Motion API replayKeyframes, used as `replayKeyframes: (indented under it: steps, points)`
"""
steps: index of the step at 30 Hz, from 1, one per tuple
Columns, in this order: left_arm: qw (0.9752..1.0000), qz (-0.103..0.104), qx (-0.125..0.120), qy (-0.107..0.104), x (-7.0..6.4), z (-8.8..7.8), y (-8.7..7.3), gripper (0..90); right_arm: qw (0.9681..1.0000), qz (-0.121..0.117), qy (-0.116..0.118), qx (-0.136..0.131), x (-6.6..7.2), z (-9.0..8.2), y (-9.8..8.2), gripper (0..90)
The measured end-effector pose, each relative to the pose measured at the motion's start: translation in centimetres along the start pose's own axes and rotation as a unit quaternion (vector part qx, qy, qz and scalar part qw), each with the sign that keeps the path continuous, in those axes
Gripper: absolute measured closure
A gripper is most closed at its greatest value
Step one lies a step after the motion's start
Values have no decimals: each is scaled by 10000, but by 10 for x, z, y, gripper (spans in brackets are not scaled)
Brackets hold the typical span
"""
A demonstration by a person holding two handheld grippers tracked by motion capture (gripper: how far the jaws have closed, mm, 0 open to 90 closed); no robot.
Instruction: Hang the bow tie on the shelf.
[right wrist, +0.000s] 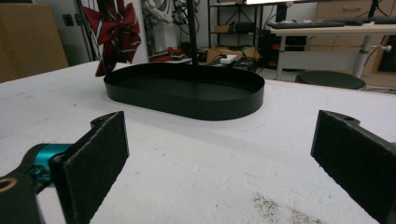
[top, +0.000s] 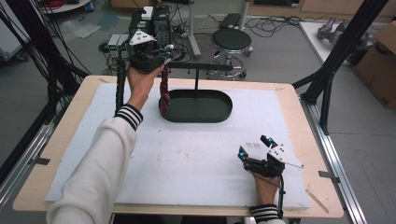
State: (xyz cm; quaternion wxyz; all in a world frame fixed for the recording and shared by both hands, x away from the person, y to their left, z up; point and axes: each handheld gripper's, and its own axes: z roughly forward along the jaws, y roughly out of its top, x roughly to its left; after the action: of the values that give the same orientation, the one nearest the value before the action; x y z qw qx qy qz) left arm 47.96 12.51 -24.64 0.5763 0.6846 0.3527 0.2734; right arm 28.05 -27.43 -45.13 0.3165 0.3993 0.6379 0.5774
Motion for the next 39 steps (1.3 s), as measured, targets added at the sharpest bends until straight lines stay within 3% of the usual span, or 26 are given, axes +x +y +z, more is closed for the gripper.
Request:
replayKeyframes:
  steps: [9, 15, 35, 39]
  points:
    - [9998, -101, 145, 39, -3, 16, -13, 872, 10000, -6, -1, -2, 0, 0, 0, 31]
    - [9994, -297, 172, -25, -4, 23, -22, 872, 10000, 15, -2, -8, 0, 0, 0, 31]
    - [9972, -335, 666, -6, -12, 38, -52, 871, 10000, 25, -3, 0, 0, 0, 0, 31]
    - [9964, -261, 809, -6, -14, 39, -57, 871, 10000, 12, -4, -11, 0, 0, 0, 31]
